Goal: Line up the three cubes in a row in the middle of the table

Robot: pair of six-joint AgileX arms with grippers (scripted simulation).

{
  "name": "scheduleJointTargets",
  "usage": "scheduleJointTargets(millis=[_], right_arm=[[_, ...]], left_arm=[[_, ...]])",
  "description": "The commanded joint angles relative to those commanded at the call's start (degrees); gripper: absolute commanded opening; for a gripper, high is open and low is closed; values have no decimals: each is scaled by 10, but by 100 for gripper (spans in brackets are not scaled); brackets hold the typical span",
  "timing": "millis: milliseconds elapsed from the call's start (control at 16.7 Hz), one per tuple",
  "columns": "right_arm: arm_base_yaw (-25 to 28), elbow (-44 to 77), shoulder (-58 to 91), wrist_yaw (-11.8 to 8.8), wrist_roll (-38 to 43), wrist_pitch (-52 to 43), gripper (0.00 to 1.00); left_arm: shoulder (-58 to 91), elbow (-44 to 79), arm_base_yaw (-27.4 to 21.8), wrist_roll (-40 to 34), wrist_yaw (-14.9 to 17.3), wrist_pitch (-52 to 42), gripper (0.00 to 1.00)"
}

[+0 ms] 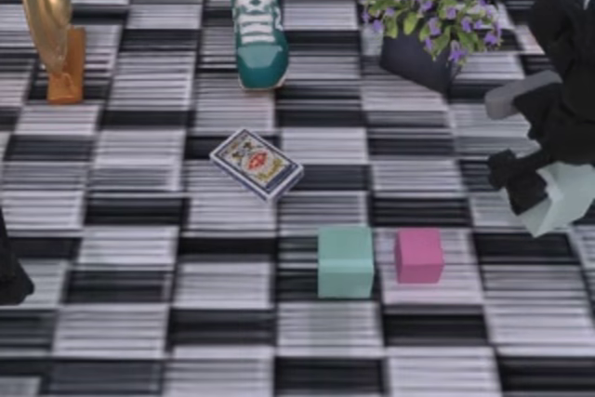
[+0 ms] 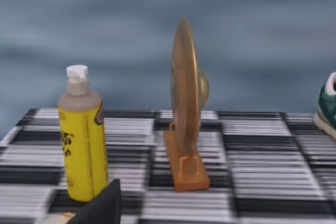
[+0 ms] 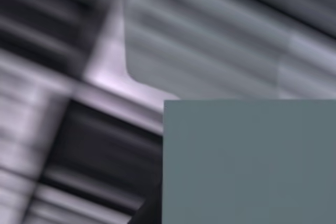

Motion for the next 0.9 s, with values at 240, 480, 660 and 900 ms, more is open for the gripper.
scheduleJointTargets(millis=[240, 480, 660, 900], right_arm=[[1, 34, -27, 0, 0, -57, 0], [-2, 34, -26, -1, 1, -56, 0], [12, 54, -10, 0, 20, -68, 0], [82, 165, 67, 2, 126, -129, 0]], left_arm=[[0, 0, 0, 0, 0, 0, 100], [0, 0, 0, 0, 0, 0, 100], [0, 0, 0, 0, 0, 0, 100], [0, 0, 0, 0, 0, 0, 100]])
